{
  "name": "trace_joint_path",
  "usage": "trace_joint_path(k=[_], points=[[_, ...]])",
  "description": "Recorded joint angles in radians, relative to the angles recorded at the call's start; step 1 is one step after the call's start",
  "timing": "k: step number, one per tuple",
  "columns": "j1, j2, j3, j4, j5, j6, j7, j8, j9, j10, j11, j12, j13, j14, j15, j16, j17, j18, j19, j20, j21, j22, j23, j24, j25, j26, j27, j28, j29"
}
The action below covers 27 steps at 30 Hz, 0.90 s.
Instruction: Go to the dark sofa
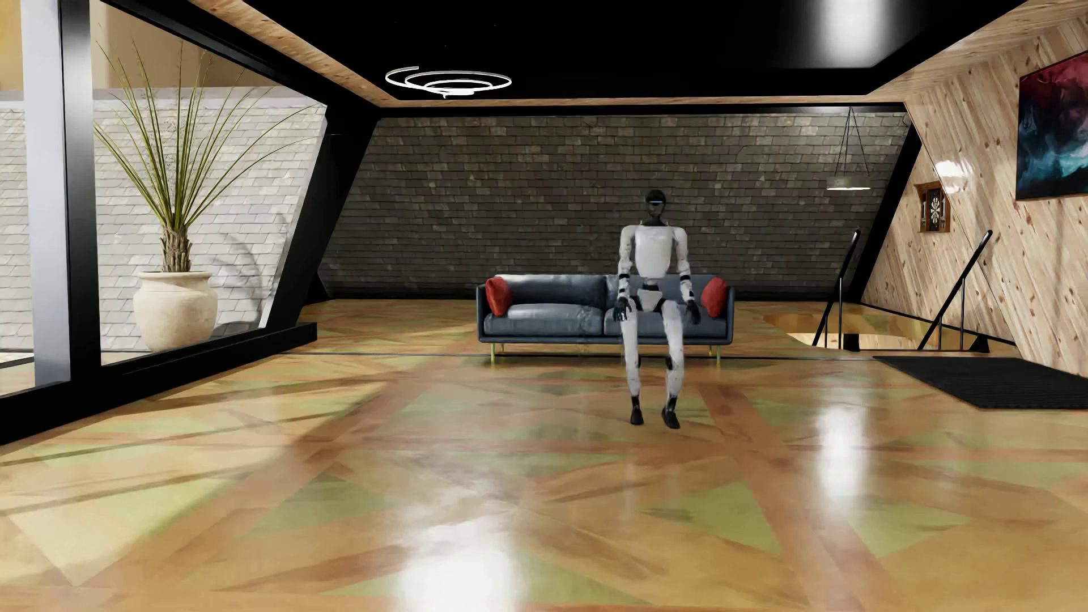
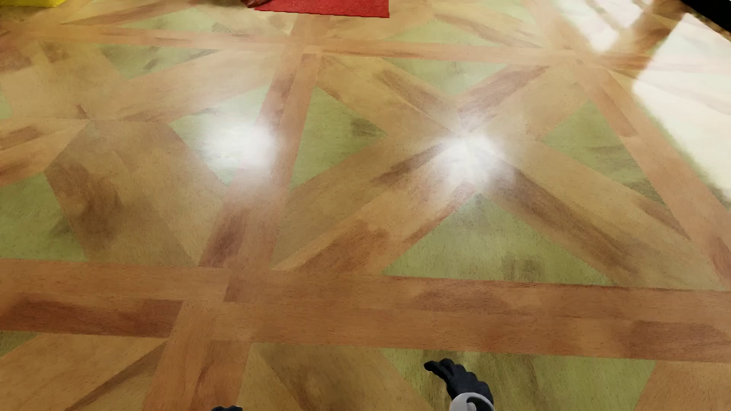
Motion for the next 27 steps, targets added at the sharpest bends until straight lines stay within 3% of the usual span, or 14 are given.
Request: trace_joint_path(k=[2, 3, 4, 6, 8, 9, 12, 14, 16, 17, 19, 21, 24, 27], points=[[-0.016, 0.054, 0.014, -0.049, -0.005, -0.012, 0.033, 0.017, -0.01, -0.314, -0.042, -0.02, -0.037, 0.047, -0.015, -0.014, -0.009, 0.004, 0.001, 0.012, 0.046, 0.006, -0.032, 0.009, -0.005, 0.005, -0.038, -0.01, 0.015], [-0.013, 0.081, 0.018, -0.078, -0.006, -0.018, 0.031, 0.028, -0.016, -0.471, -0.064, -0.023, -0.053, 0.091, -0.019, -0.024, -0.009, -0.044, 0.002, 0.026, 0.072, 0.01, -0.043, 0.01, -0.008, 0.01, -0.053, -0.012, 0.026], [-0.002, 0.108, 0.021, -0.107, -0.007, -0.025, 0.021, 0.041, -0.022, -0.618, -0.087, -0.023, -0.066, 0.116, -0.021, -0.037, -0.006, -0.056, 0.002, 0.042, 0.097, 0.014, -0.052, 0.01, -0.009, 0.015, -0.063, -0.012, 0.036], [-0.009, 0.158, 0.025, -0.139, -0.005, -0.036, -0.026, 0.067, -0.029, -0.7, -0.094, -0.014, -0.072, 0.109, -0.037, -0.053, 0.009, -0.137, 0.002, 0.064, 0.134, 0.024, -0.066, 0.018, -0.004, 0.019, -0.075, -0.017, 0.05], [0.022, 0.219, 0.029, -0.161, -0.024, -0.05, -0.023, 0.088, -0.037, -0.673, -0.096, -0.004, -0.049, 0.238, -0.028, -0.071, 0.018, -0.023, 0.005, 0.065, 0.155, 0.052, -0.076, 0.04, 0.004, 0.022, -0.078, -0.032, 0.052], [0.052, 0.242, 0.031, -0.171, -0.039, -0.062, -0.013, 0.099, -0.042, -0.664, -0.082, 0.002, -0.028, 0.281, 0.002, -0.08, 0.022, 0.007, 0.01, 0.068, 0.159, 0.071, -0.07, 0.051, 0.006, 0.027, -0.069, -0.038, 0.05], [0.135, 0.252, 0.03, -0.206, -0.101, -0.108, 0.043, 0.132, -0.062, -0.643, 0.027, 0.009, 0.051, 0.214, 0.187, -0.101, 0.024, 0.031, 0.03, 0.072, 0.162, 0.144, -0.011, 0.084, -0.008, 0.044, 0.009, -0.06, 0.057], [0.175, 0.191, 0.032, -0.232, -0.145, -0.13, 0.079, 0.147, -0.069, -0.612, 0.204, 0.003, 0.086, 0.152, 0.323, -0.109, -0.015, 0.081, 0.11, 0.062, 0.205, 0.166, 0.024, 0.106, -0.04, 0.033, 0.019, -0.074, 0.095], [0.182, 0.052, 0.036, -0.26, -0.213, -0.15, 0.122, 0.141, -0.062, -0.53, 0.494, -0.027, 0.11, 0.07, 0.46, -0.126, -0.093, 0.12, 0.267, 0.041, 0.239, 0.164, 0.013, 0.119, -0.061, 0.016, -0.01, -0.073, 0.138], [0.192, -0.029, 0.036, -0.276, -0.257, -0.162, 0.15, 0.141, -0.055, -0.498, 0.638, -0.041, 0.126, 0.03, 0.516, -0.129, -0.134, 0.125, 0.295, 0.034, 0.225, 0.181, -0.006, 0.125, -0.046, -0.012, -0.02, -0.053, 0.154], [0.245, -0.176, 0.031, -0.305, -0.307, -0.182, 0.193, 0.157, -0.041, -0.482, 0.826, -0.078, 0.146, -0.031, 0.407, -0.129, -0.165, 0.13, 0.253, 0.026, 0.158, 0.204, -0.026, 0.14, 0.011, -0.039, 0.007, -0.013, 0.135], [0.302, -0.29, 0.018, -0.322, -0.308, -0.189, 0.204, 0.165, -0.03, -0.477, 0.836, -0.117, 0.163, -0.081, 0.268, -0.128, -0.156, 0.131, 0.212, 0.019, 0.085, 0.205, -0.05, 0.147, 0.065, -0.03, 0.049, 0.003, 0.07], [0.379, -0.402, -0.017, -0.322, -0.301, -0.179, 0.19, 0.14, -0.024, -0.486, 0.569, -0.175, 0.193, -0.144, 0.111, -0.102, -0.137, 0.125, 0.145, -0.018, 0.042, 0.168, -0.109, 0.134, 0.112, -0.063, 0.037, -0.004, 0.042], [0.467, -0.421, -0.049, -0.321, -0.297, -0.163, 0.167, 0.069, -0.026, -0.551, 0.106, -0.214, 0.216, -0.17, 0.197, -0.062, -0.095, 0.11, 0.091, -0.081, 0.033, 0.117, -0.125, 0.115, 0.109, -0.095, 0.035, -0.001, 0.038]])
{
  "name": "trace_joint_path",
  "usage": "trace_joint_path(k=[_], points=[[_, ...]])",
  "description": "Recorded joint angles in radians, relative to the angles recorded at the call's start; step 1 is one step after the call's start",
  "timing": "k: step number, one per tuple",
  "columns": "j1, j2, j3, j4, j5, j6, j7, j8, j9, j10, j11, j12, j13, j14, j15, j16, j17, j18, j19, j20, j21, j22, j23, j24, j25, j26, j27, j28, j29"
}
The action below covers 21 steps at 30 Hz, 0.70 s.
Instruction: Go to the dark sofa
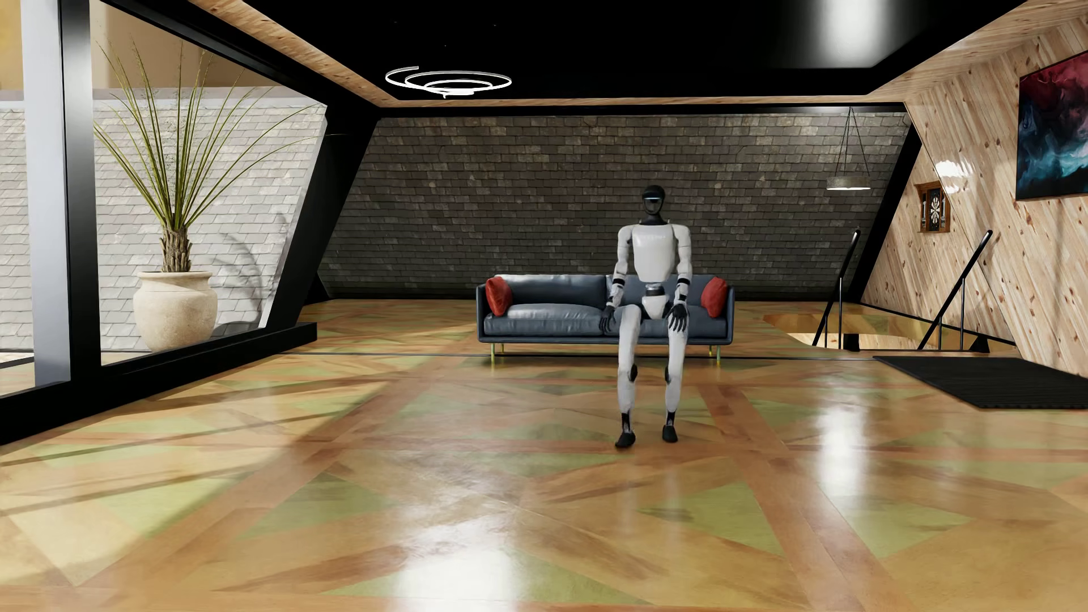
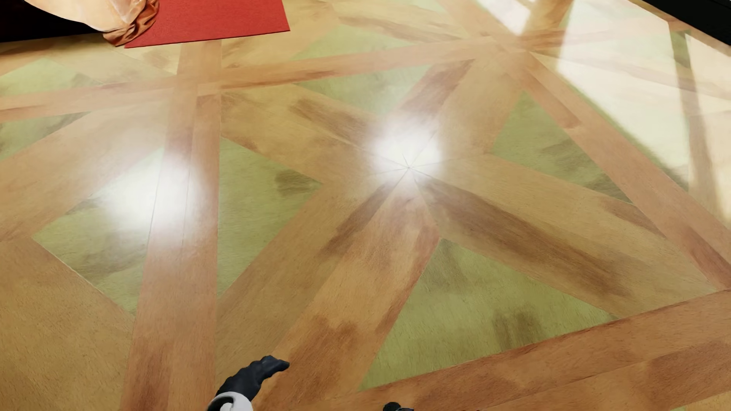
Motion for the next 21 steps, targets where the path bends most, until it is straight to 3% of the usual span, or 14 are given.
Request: trace_joint_path(k=[2, 6, 9, 12, 14, 17, 20, 21], points=[[0.058, 0.011, -0.013, -0.003, 0.026, 0.011, -0.018, 0.0, -0.005, -0.039, -0.248, -0.017, 0.018, -0.01, 0.071, 0.014, 0.04, -0.011, 0.05, -0.029, -0.013, -0.014, 0.012, -0.02, -0.016, 0.006, 0.017, -0.005, -0.018], [0.168, 0.06, -0.028, 0.024, 0.067, 0.037, -0.067, 0.012, -0.009, -0.027, -0.254, 0.007, 0.033, 0.025, 0.231, 0.007, 0.098, -0.036, -0.011, -0.016, -0.002, -0.016, 0.092, -0.062, -0.068, 0.048, 0.05, 0.014, 0.004], [0.173, 0.135, -0.028, 0.096, 0.11, 0.076, -0.096, -0.026, -0.015, 0.106, -0.202, 0.076, 0.009, 0.226, 0.134, -0.005, 0.117, -0.081, -0.053, 0.014, 0.002, 0.017, 0.163, -0.078, -0.1, 0.087, 0.045, -0.007, 0.062], [0.025, 0.206, -0.02, 0.198, 0.144, 0.106, -0.127, -0.081, -0.011, 0.478, -0.152, 0.114, -0.014, 0.467, 0.023, 0.056, 0.123, -0.115, -0.067, -0.051, -0.003, 0.016, 0.139, -0.007, -0.109, 0.041, -0.004, -0.145, 0.043], [-0.124, 0.257, -0.006, 0.306, 0.176, 0.13, -0.147, -0.128, 0.001, 0.75, -0.119, 0.132, -0.049, 0.609, -0.048, 0.089, 0.119, -0.18, -0.072, -0.024, 0.024, -0.018, 0.126, 0.005, -0.123, 0.045, -0.027, -0.135, 0.026], [-0.333, 0.348, 0.022, 0.334, 0.214, 0.155, -0.204, -0.175, 0.015, 0.909, -0.096, 0.161, -0.124, 0.381, -0.131, 0.061, 0.091, -0.147, -0.072, 0.079, 0.036, -0.062, 0.137, -0.062, -0.138, 0.097, -0.045, -0.008, -0.013], [-0.461, 0.427, 0.051, 0.307, 0.228, 0.153, -0.171, -0.18, 0.014, 0.685, -0.098, 0.188, -0.202, 0.205, -0.181, 0.052, 0.071, -0.116, -0.065, 0.108, 0.027, -0.093, 0.11, -0.093, -0.116, 0.094, -0.06, -0.003, -0.063], [-0.483, 0.453, 0.059, 0.299, 0.228, 0.148, -0.144, -0.178, 0.011, 0.545, -0.111, 0.191, -0.226, 0.192, -0.188, 0.049, 0.062, -0.111, -0.063, 0.108, 0.031, -0.092, 0.093, -0.093, -0.108, 0.092, -0.071, -0.009, -0.072]])
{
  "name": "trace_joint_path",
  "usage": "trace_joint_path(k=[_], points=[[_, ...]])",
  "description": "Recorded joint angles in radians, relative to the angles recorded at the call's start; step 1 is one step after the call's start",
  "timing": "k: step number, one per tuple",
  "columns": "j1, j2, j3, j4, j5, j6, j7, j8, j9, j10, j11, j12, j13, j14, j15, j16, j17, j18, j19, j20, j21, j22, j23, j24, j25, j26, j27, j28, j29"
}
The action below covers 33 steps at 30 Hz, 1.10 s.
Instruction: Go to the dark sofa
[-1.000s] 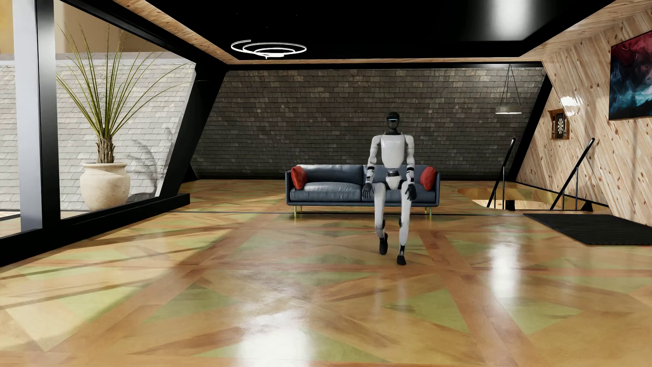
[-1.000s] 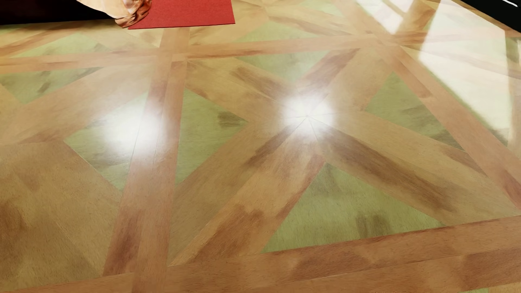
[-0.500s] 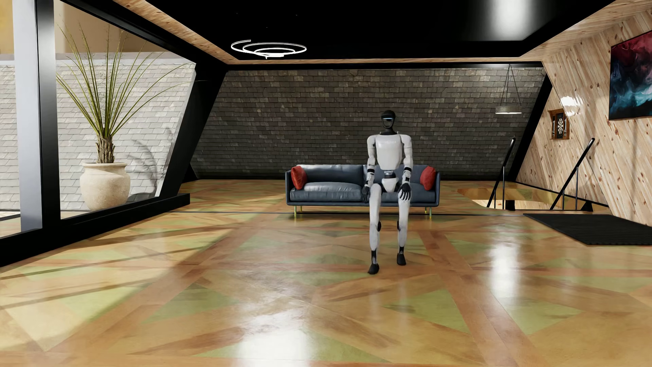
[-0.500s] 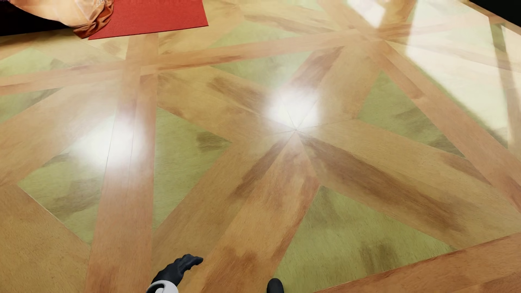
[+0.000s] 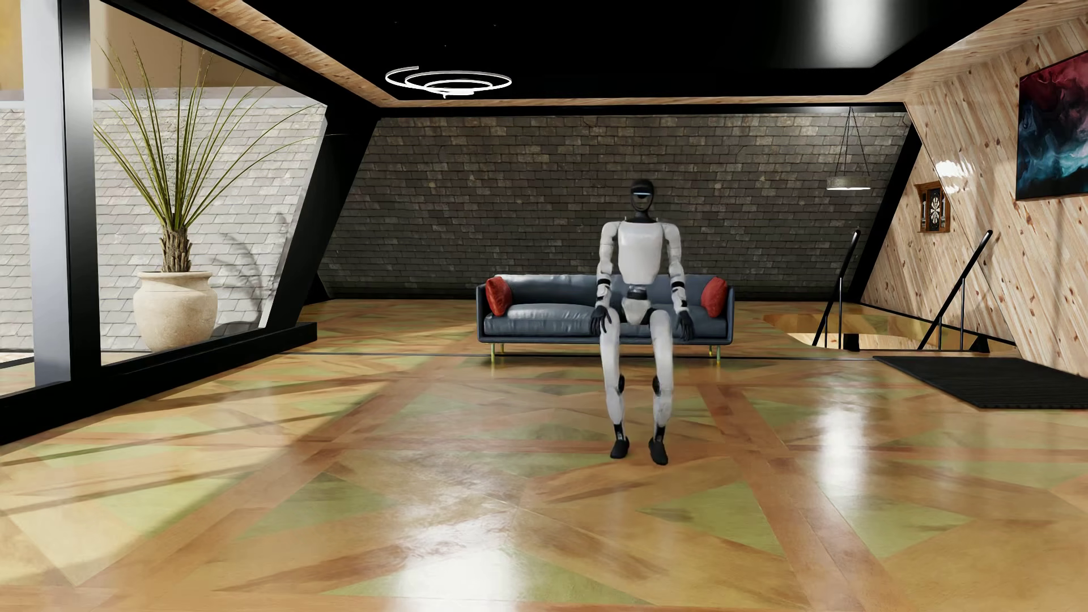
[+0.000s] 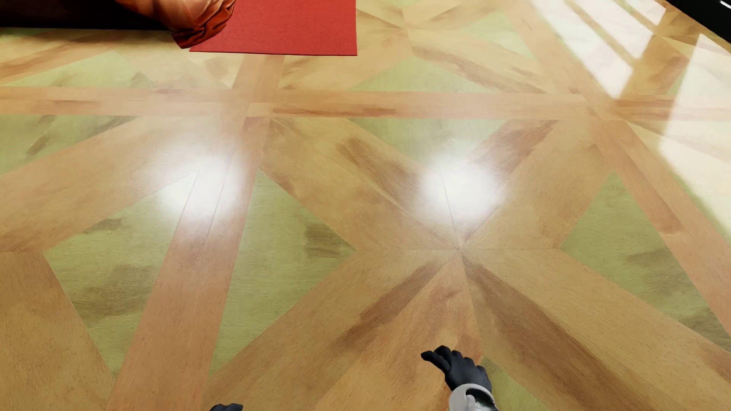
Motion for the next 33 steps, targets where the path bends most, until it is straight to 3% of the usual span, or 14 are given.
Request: trace_joint_path(k=[2, 4, 6, 8, 9, 12, 15, 17, 19, 20, 23, 28, 30, 33], points=[[-0.015, 0.054, 0.01, -0.035, 0.001, -0.012, 0.051, 0.007, -0.009, -0.322, -0.046, 0.001, -0.038, 0.033, -0.003, -0.015, -0.014, -0.006, 0.005, 0.005, 0.011, 0.019, -0.037, 0.007, 0.02, 0.009, -0.02, -0.01, -0.01], [0.001, 0.113, 0.016, -0.089, 0.005, -0.026, 0.059, 0.02, -0.02, -0.638, -0.097, 0.002, -0.059, 0.094, -0.006, -0.033, -0.016, -0.053, 0.01, 0.02, 0.026, 0.047, -0.065, 0.016, 0.044, 0.026, -0.031, -0.025, -0.011], [-0.01, 0.172, 0.023, -0.128, 0.009, -0.04, -0.005, 0.038, -0.029, -0.694, -0.103, 0.007, -0.056, 0.091, -0.018, -0.045, -0.012, -0.116, 0.02, 0.029, 0.055, 0.073, -0.08, 0.034, 0.049, 0.033, -0.034, -0.042, -0.009], [0.024, 0.236, 0.029, -0.166, -0.011, -0.058, -0.019, 0.065, -0.043, -0.659, -0.104, 0.018, -0.024, 0.227, 0.015, -0.068, -0.017, 0.034, 0.032, 0.039, 0.086, 0.097, -0.082, 0.05, 0.036, 0.037, -0.025, -0.052, -0.008], [0.056, 0.26, 0.03, -0.182, -0.031, -0.073, -0.014, 0.077, -0.052, -0.651, -0.087, 0.025, 0.003, 0.259, 0.058, -0.081, -0.016, 0.038, 0.037, 0.047, 0.092, 0.111, -0.073, 0.055, 0.031, 0.04, -0.012, -0.05, -0.004], [0.141, 0.224, 0.024, -0.241, -0.119, -0.127, 0.02, 0.106, -0.077, -0.616, 0.122, 0.029, 0.1, 0.169, 0.29, -0.105, -0.012, 0.084, 0.106, 0.054, 0.107, 0.161, -0.001, 0.079, 0.028, 0.042, 0.055, -0.06, 0.063], [0.186, -0.004, 0.016, -0.299, -0.239, -0.166, 0.072, 0.157, -0.069, -0.519, 0.594, -0.013, 0.155, 0.046, 0.553, -0.12, -0.112, 0.126, 0.251, 0.036, 0.236, 0.181, 0.017, 0.105, -0.034, -0.002, -0.02, -0.053, 0.259], [0.242, -0.175, 0.015, -0.335, -0.226, -0.189, 0.117, 0.263, -0.055, -0.493, 0.82, -0.054, 0.176, -0.021, 0.559, -0.127, -0.173, 0.133, 0.306, 0.013, 0.24, 0.181, -0.008, 0.123, -0.034, -0.033, -0.031, -0.021, 0.305], [0.308, -0.31, 0.008, -0.361, -0.223, -0.203, 0.135, 0.327, -0.043, -0.484, 0.871, -0.101, 0.204, -0.071, 0.407, -0.129, -0.162, 0.135, 0.285, -0.006, 0.155, 0.193, -0.012, 0.145, 0.016, -0.033, 0.04, 0.005, 0.219], [0.336, -0.363, -0.002, -0.369, -0.229, -0.206, 0.128, 0.337, -0.039, -0.476, 0.833, -0.13, 0.223, -0.093, 0.293, -0.126, -0.144, 0.136, 0.229, -0.003, 0.096, 0.197, -0.03, 0.144, 0.052, -0.028, 0.071, 0.004, 0.164], [0.426, -0.458, -0.049, -0.378, -0.229, -0.201, 0.084, 0.317, -0.035, -0.496, 0.509, -0.197, 0.262, -0.131, 0.113, -0.107, -0.096, 0.135, 0.108, 0.006, 0.014, 0.159, -0.089, 0.118, 0.12, -0.046, 0.076, 0.015, 0.1], [0.577, -0.432, -0.088, -0.387, -0.224, -0.182, 0.018, 0.146, -0.039, -0.585, -0.163, -0.235, 0.27, -0.153, 0.263, -0.061, -0.046, 0.124, 0.135, -0.076, 0.028, 0.083, -0.093, 0.063, 0.074, -0.1, 0.055, 0.02, 0.127], [0.631, -0.409, -0.092, -0.379, -0.211, -0.172, -0.006, 0.102, -0.044, -0.588, -0.173, -0.225, 0.266, -0.152, 0.36, -0.064, -0.023, 0.109, 0.038, -0.078, 0.037, 0.081, -0.062, 0.01, 0.054, -0.085, 0.061, 0.006, 0.137], [0.682, -0.335, -0.094, -0.32, -0.168, -0.131, -0.032, 0.078, -0.056, -0.503, -0.13, -0.177, 0.246, -0.059, 0.364, -0.065, 0.012, 0.062, -0.011, -0.069, 0.048, 0.11, 0.012, -0.022, 0.015, -0.031, 0.077, 0.011, 0.172]])
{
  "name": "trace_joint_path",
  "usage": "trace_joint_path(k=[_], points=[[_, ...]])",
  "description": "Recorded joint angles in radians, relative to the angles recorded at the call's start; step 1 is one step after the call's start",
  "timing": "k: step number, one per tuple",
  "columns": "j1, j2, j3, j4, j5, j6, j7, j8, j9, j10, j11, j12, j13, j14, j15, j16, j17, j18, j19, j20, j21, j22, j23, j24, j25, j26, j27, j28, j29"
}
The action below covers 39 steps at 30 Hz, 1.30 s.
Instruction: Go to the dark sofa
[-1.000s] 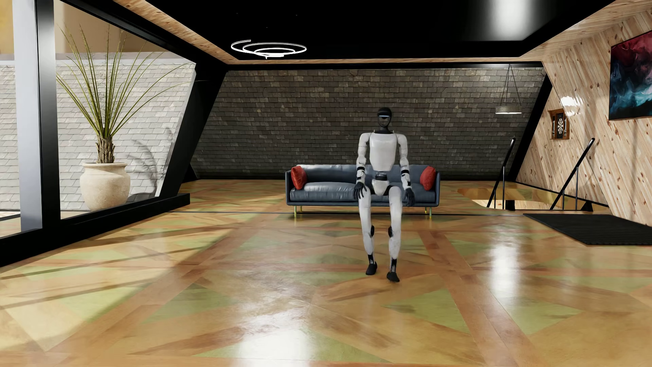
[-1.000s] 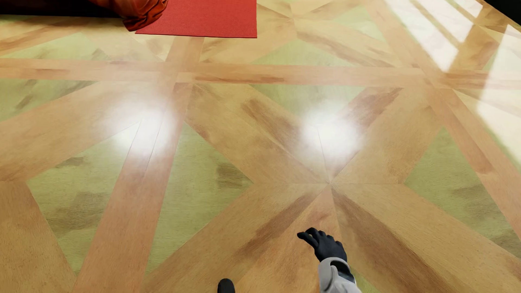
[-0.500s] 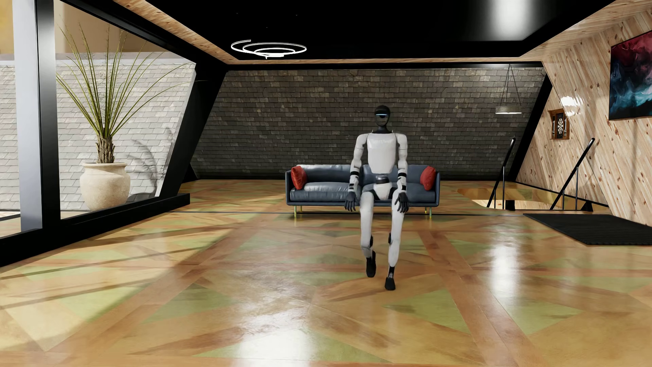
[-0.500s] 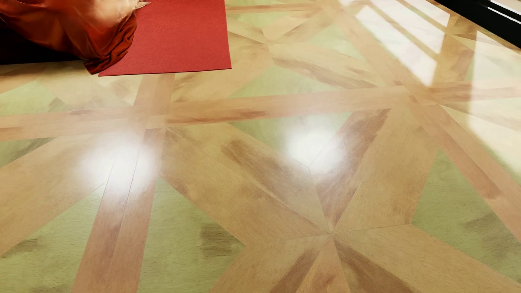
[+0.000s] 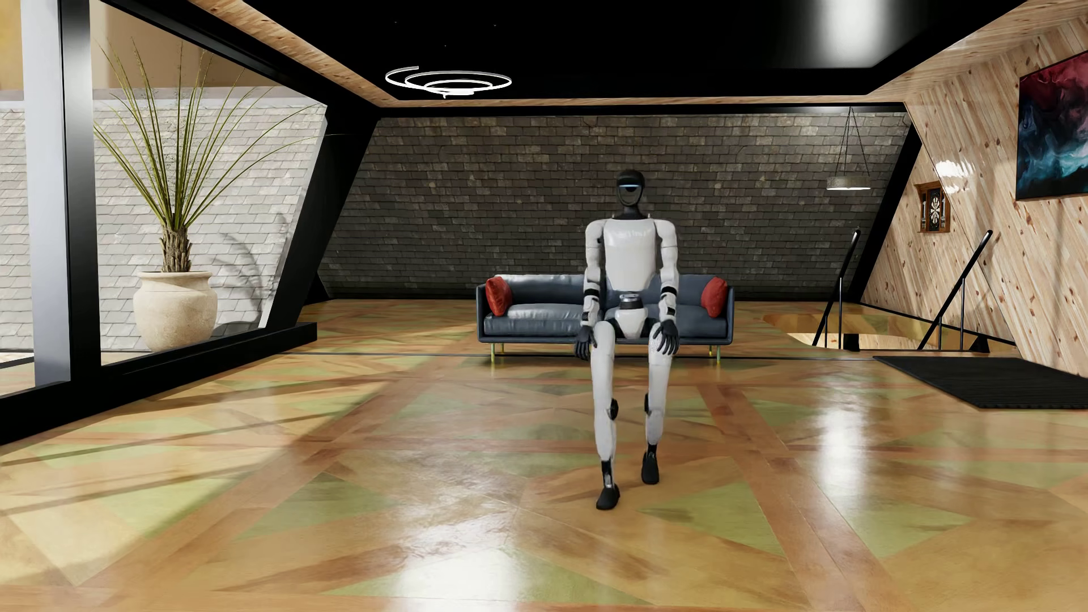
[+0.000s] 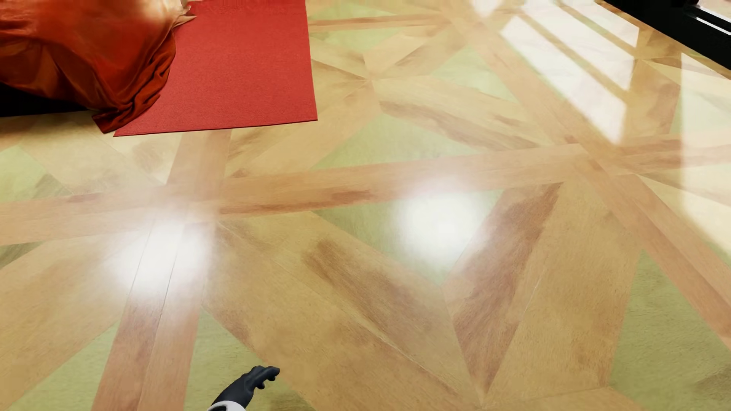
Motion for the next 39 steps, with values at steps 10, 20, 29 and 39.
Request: trace_joint_path(k=[10, 20, 29, 39], points=[[-0.581, 0.185, 0.021, 0.311, 0.286, 0.148, -0.096, 0.066, 0.02, 0.865, 0.157, 0.124, -0.183, 0.128, -0.291, 0.09, 0.059, -0.129, -0.059, 0.03, -0.081, 0.045, -0.04, 0.074, -0.011, 0.093, -0.063, -0.059, -0.099], [-0.572, 0.345, 0.082, 0.125, 0.325, 0.1, -0.465, 0.473, 0.016, 0.034, 0.179, 0.122, -0.224, 0.123, -0.354, 0.05, 0.043, -0.156, -0.055, 0.067, 0.023, -0.05, -0.021, 0.072, -0.002, 0.049, -0.08, -0.036, -0.088], [-0.434, 0.157, 0.097, 0.108, 0.29, -0.036, -0.074, 0.591, 0.029, 0.031, 0.691, 0.053, -0.101, 0.037, -0.029, -0.009, -0.151, -0.035, 0.216, 0.148, 0.133, 0.004, 0.001, 0.026, -0.031, -0.02, -0.082, 0.081, 0.071], [-0.294, 0.224, 0.1, 0.272, -0.296, -0.047, 0.365, -0.264, 0.006, -0.032, 0.267, 0.092, -0.11, 0.058, -0.316, 0.05, -0.064, -0.053, 0.086, 0.028, 0.025, 0.032, -0.205, 0.092, 0.023, 0.005, -0.062, -0.014, -0.05]])
